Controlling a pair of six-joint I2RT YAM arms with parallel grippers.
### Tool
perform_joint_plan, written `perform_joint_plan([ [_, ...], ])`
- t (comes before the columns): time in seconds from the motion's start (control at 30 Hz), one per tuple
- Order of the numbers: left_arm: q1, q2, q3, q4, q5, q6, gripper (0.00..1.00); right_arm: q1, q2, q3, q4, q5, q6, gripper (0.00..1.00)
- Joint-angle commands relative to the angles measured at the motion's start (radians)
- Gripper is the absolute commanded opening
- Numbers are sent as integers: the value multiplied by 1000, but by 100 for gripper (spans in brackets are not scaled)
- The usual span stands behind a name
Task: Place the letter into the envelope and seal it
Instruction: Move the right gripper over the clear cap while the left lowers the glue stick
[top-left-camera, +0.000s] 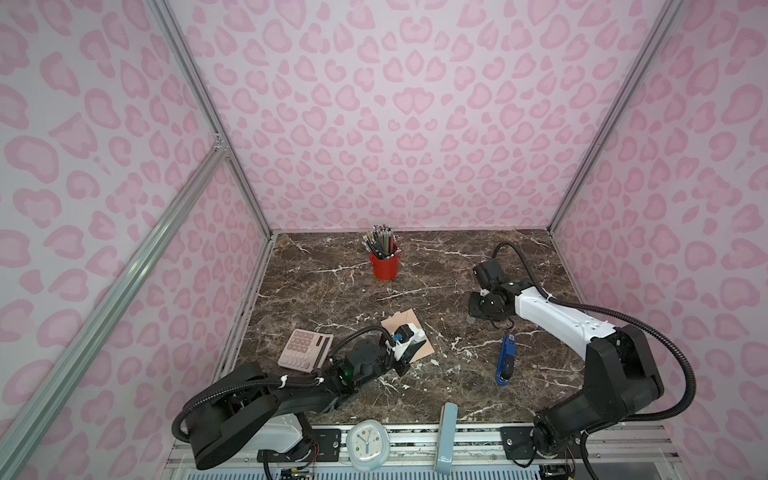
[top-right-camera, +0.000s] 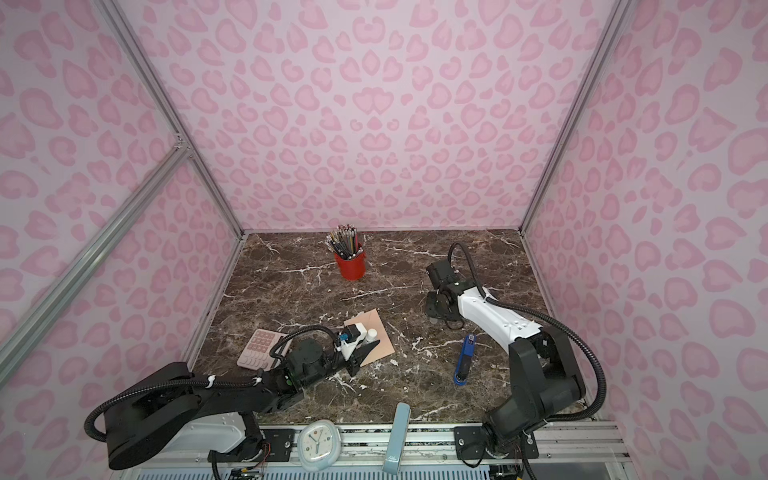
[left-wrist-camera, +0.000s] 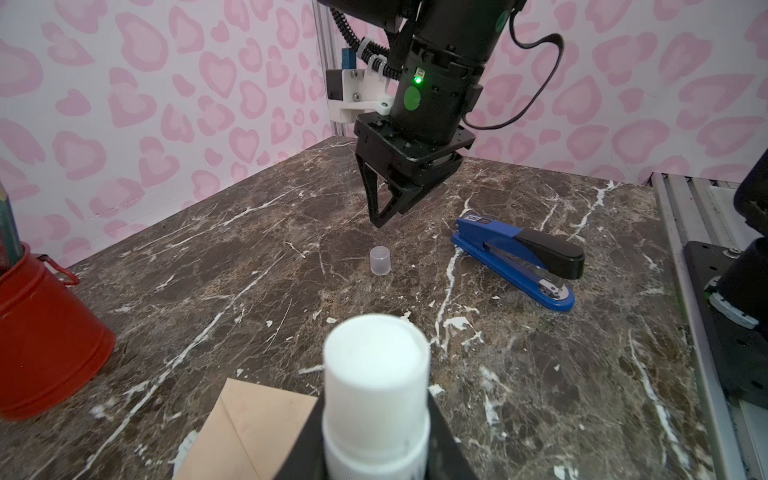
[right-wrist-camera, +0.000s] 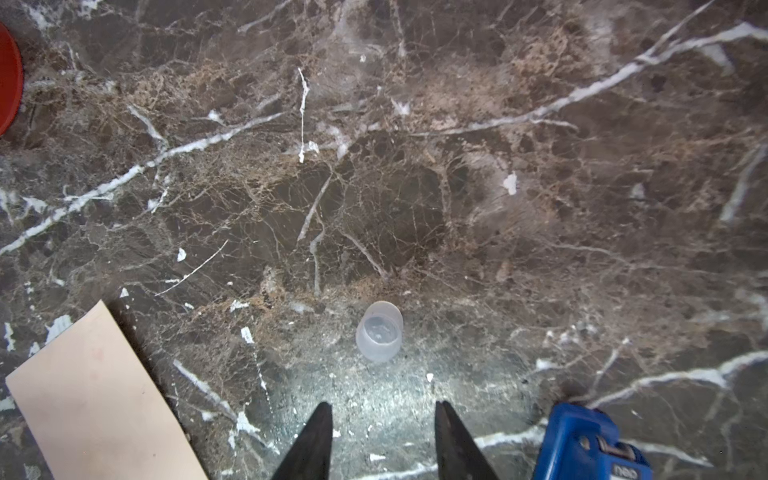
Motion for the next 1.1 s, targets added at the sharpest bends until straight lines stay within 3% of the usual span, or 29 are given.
perform_joint_plan([
  [0.0, 0, 14, 14, 70, 16, 13, 4, -6, 39, 18, -20, -13, 4, 44],
  [0.63, 0, 50, 18, 89, 19, 12, 4, -13, 225, 132, -91, -2, -6, 46],
  [1.07, 0, 62, 13, 102, 20, 8, 4, -12, 265, 144, -92, -22, -6, 37],
])
